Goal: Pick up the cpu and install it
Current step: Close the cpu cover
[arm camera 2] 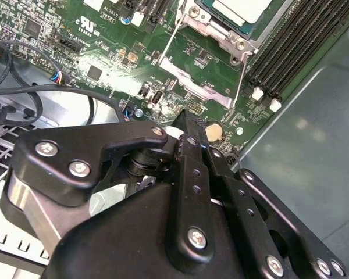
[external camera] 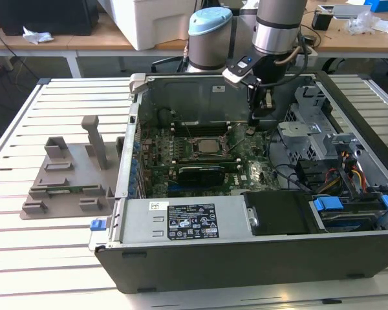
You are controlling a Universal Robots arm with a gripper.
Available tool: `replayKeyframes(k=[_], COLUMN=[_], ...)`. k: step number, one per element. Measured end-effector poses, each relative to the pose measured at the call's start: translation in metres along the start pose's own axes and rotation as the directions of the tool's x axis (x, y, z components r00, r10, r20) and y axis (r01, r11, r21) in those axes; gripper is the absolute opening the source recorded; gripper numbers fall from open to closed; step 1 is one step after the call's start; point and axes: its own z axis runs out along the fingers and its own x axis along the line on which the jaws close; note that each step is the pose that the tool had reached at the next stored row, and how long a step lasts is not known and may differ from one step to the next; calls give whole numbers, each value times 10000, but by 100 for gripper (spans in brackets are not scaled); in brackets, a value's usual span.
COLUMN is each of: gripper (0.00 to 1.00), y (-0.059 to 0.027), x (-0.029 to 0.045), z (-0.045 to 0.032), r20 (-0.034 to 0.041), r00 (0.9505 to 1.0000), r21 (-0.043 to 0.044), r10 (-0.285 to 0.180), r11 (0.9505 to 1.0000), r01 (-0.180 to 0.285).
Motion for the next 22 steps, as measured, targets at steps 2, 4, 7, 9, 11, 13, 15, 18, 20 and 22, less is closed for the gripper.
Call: replayKeyframes(k=[2, 4, 7, 9, 11, 13, 15, 18, 20, 22], gripper=[11, 11, 11, 11, 11, 11, 11, 11, 11, 11], y=[1, 1, 3, 3, 3, 4, -23, -78, -133, -154], x=[0, 1, 2, 2, 3, 3, 4, 6, 7, 7], z=[14, 26, 54, 74, 87, 101, 115, 121, 125, 126], r20=[0, 1, 0, -1, 0, 0, 1, -1, -1, -1], r00=[10000, 10000, 10000, 10000, 10000, 10000, 10000, 10000, 10000, 10000], r21=[0, 0, 0, 0, 0, 0, 1, 1, 0, 1], r10=[0, 0, 0, 0, 0, -1, 0, -1, 1, 0], r11=[10000, 10000, 10000, 10000, 10000, 10000, 10000, 10000, 10000, 10000], r01=[0, 0, 0, 0, 0, 1, 0, 1, -1, 0])
